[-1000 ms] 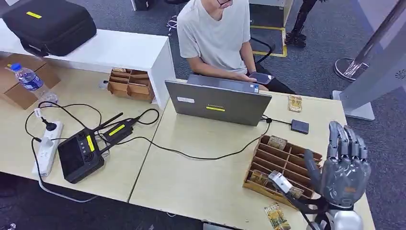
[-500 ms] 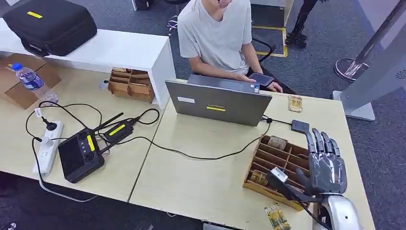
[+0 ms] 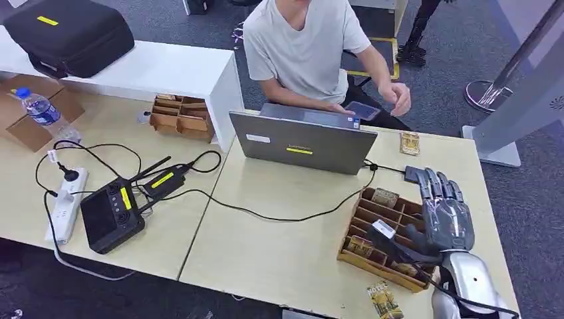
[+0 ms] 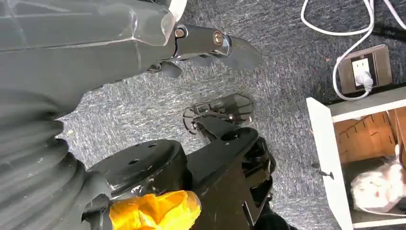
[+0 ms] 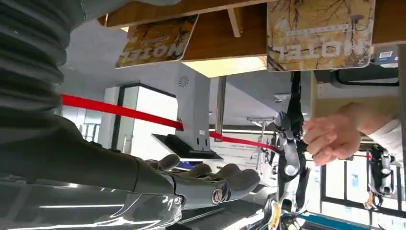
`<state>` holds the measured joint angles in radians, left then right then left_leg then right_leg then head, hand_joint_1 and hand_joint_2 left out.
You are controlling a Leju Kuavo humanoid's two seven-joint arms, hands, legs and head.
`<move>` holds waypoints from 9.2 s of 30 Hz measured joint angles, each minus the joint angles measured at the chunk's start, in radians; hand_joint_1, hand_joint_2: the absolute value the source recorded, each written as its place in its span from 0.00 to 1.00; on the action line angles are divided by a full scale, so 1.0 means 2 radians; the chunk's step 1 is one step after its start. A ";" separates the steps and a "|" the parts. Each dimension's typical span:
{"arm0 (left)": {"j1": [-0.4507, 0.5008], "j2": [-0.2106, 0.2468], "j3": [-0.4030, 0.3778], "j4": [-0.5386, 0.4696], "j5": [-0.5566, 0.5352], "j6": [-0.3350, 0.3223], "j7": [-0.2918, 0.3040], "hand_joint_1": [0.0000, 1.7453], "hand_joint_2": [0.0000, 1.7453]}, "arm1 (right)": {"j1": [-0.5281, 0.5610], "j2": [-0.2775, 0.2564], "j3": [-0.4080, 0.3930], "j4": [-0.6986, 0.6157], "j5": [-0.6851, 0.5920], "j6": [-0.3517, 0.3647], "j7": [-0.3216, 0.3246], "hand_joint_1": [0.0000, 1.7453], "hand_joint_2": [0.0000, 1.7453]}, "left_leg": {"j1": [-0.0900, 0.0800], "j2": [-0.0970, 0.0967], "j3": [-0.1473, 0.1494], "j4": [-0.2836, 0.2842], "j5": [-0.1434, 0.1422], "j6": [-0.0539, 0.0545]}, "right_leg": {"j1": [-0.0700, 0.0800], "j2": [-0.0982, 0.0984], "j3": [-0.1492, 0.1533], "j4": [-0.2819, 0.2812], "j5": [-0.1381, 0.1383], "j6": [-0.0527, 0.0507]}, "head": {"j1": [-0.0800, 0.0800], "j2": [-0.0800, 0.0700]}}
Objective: Pass the card to the sensor for recognition and then transmit it.
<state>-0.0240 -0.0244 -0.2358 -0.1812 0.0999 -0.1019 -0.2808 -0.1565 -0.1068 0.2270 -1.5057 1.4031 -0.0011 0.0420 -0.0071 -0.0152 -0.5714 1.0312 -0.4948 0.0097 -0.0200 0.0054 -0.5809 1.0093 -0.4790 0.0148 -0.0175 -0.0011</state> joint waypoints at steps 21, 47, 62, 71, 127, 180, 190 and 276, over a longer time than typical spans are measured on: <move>0.000 0.001 0.000 0.000 -0.001 0.005 -0.001 0.00 1.00 | -0.022 -0.003 0.013 0.028 -0.001 -0.014 0.014 0.00 1.00 | 0.000 0.000 0.000 0.000 0.000 0.000 | 0.000 0.000 0.000 0.000 0.000 0.000 | 0.000 0.000; 0.000 0.022 0.000 0.000 -0.002 0.013 -0.001 0.00 1.00 | -0.024 -0.004 -0.007 0.065 -0.010 -0.053 0.022 0.00 1.00 | 0.000 0.000 0.000 0.000 0.000 0.000 | 0.000 0.000 0.001 0.000 0.000 0.000 | 0.000 0.000; 0.000 0.023 0.000 0.000 -0.001 0.015 0.000 0.00 1.00 | -0.023 -0.004 -0.008 0.065 -0.006 -0.054 0.022 0.00 1.00 | 0.000 0.000 0.001 0.000 0.000 0.000 | 0.000 0.000 0.001 0.000 0.000 0.000 | 0.000 0.000; 0.000 0.023 0.000 0.000 0.001 0.016 0.000 0.00 1.00 | -0.021 -0.004 -0.013 0.064 -0.001 -0.056 0.022 0.00 1.00 | 0.000 0.000 0.001 0.000 0.000 0.000 | 0.000 0.000 0.001 0.000 0.000 0.000 | 0.000 0.000; 0.001 0.025 0.001 0.000 -0.002 0.033 -0.007 0.00 1.00 | 0.000 -0.004 -0.048 0.057 0.000 -0.046 -0.007 1.00 1.00 | 0.000 0.000 0.001 0.000 0.000 0.000 | 0.000 0.000 0.001 0.000 0.000 0.000 | 0.000 0.000; -0.008 -0.002 0.000 0.000 -0.026 0.016 0.016 0.00 1.00 | -0.054 0.000 -0.065 -0.067 0.080 -0.164 0.003 1.00 1.00 | 0.000 0.001 0.000 0.000 0.000 0.000 | 0.000 0.000 0.000 0.000 0.000 0.000 | 0.000 0.000; -0.028 -0.023 0.000 0.000 -0.032 0.020 0.032 0.00 1.00 | -0.240 -0.015 0.062 0.104 0.081 -0.106 0.057 1.00 1.00 | 0.000 0.001 0.000 0.000 0.002 -0.001 | 0.000 0.001 0.000 0.000 0.002 -0.001 | 0.000 0.000; -0.038 -0.079 -0.012 0.000 -0.064 0.044 0.062 0.00 1.00 | -0.414 0.087 0.192 0.380 0.081 -0.128 0.056 0.00 1.00 | 0.000 0.000 0.000 0.000 0.002 -0.001 | 0.000 0.001 -0.001 0.001 0.002 -0.001 | 0.000 0.000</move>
<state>-0.1010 -0.1831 -0.2605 -0.1812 -0.0275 -0.0145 -0.1576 -0.9849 0.0679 0.6104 -0.7465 1.5644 -0.2571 0.1549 -0.0072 -0.0143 -0.5717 1.0316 -0.4909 0.0081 -0.0199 0.0070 -0.5832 1.0108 -0.4752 0.0136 -0.0175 -0.0011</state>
